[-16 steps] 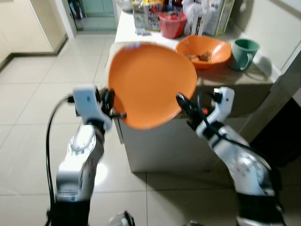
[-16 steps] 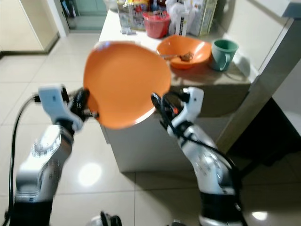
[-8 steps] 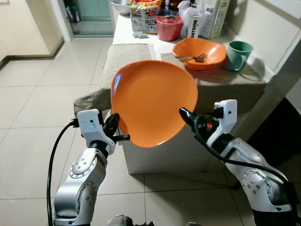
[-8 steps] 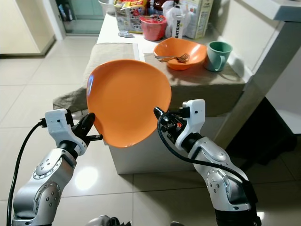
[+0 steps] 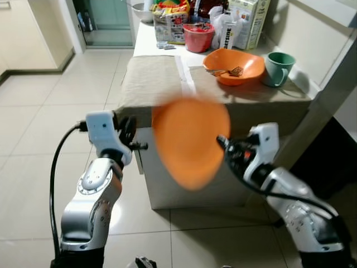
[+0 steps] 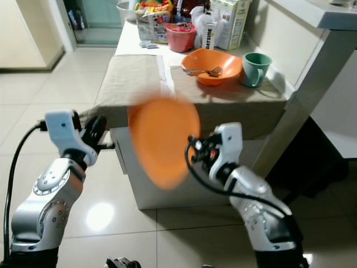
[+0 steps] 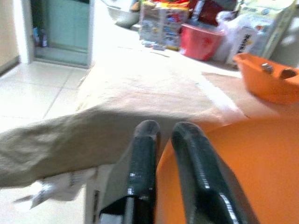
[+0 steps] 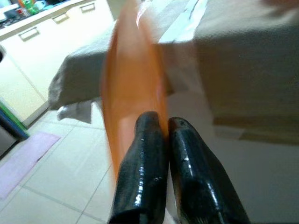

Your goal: Setting the table

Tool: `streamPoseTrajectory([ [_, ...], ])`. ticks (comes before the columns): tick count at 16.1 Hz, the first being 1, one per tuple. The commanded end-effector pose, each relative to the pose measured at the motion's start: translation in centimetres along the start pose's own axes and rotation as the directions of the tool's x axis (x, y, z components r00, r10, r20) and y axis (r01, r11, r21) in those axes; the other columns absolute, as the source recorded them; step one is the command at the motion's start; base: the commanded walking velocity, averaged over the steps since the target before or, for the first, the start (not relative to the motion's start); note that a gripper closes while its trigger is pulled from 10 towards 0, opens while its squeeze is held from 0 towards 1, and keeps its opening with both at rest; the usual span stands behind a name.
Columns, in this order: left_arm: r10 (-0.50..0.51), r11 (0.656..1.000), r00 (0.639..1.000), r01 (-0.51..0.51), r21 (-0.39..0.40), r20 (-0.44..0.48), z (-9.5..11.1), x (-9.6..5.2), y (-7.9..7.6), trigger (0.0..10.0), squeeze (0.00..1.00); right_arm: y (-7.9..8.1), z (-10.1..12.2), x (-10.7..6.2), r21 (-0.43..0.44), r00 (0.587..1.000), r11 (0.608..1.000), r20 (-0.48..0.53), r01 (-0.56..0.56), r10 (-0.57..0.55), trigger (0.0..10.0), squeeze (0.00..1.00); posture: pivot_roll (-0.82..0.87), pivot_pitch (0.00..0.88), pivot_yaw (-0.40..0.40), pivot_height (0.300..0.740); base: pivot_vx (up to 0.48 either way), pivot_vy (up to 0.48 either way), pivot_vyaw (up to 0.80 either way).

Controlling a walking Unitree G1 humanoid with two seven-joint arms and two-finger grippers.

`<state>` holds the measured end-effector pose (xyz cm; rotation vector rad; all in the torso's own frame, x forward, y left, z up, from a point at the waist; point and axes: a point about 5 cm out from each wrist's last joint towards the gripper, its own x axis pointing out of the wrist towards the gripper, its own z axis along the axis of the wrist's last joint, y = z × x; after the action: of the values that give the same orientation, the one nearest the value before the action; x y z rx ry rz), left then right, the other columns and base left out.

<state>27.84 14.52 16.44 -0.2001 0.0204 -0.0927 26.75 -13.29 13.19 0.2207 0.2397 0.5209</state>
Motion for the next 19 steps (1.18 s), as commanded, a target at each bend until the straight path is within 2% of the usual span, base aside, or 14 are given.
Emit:
streamPoseTrajectory([
  [1,-0.011,1.000,1.000,0.011,0.010,-0.023,-0.3,0.0,-0.4,10.0,1.00,0.3,0.9,0.0,-0.010,0.999,1.000,0.042,-0.020,0.020,0.0,0.00,-0.19,0.006,0.041,0.740,0.000,0.000,0.00],
  [7,-0.003,1.000,0.999,0.003,-0.006,-0.046,-0.7,0.0,-0.6,10.0,1.00,0.3,0.8,0.1,-0.016,0.999,1.000,0.037,-0.022,0.022,0.0,0.00,-0.19,0.012,0.036,0.740,0.000,0.000,0.00],
  [8,0.000,1.000,0.999,-0.001,-0.006,-0.050,-0.7,0.0,-0.6,10.0,0.78,0.2,0.8,0.2,-0.017,0.999,1.000,0.038,-0.020,0.020,0.0,0.00,-0.19,0.012,0.036,0.740,0.000,0.000,0.00],
  [9,0.001,1.000,0.998,-0.001,-0.002,-0.057,-0.8,0.0,-0.5,10.0,0.00,0.3,1.0,0.2,-0.017,0.999,1.000,0.043,-0.022,0.023,0.0,0.00,-0.19,0.012,0.036,0.740,0.000,0.000,0.00],
  [12,0.007,1.000,0.998,-0.006,0.014,-0.067,-1.1,0.0,-0.4,10.0,0.00,0.1,1.9,0.4,-0.040,0.996,0.999,0.086,-0.008,0.011,0.0,0.00,-0.18,0.012,0.034,0.740,0.000,0.000,0.00],
  [16,0.007,1.000,0.993,-0.009,-0.015,-0.118,-2.0,-0.1,-0.1,10.0,0.00,0.1,3.4,0.8,-0.037,0.991,0.999,0.130,-0.014,0.019,0.0,0.00,-0.18,0.008,0.033,0.740,0.000,0.000,0.00],
  [19,-0.013,1.000,0.992,0.015,0.015,-0.127,-2.9,-0.3,0.1,10.0,0.00,-0.2,4.5,0.8,-0.039,0.988,0.999,0.155,-0.024,0.030,0.0,0.00,-0.18,0.007,0.033,0.740,0.000,0.000,0.00],
])
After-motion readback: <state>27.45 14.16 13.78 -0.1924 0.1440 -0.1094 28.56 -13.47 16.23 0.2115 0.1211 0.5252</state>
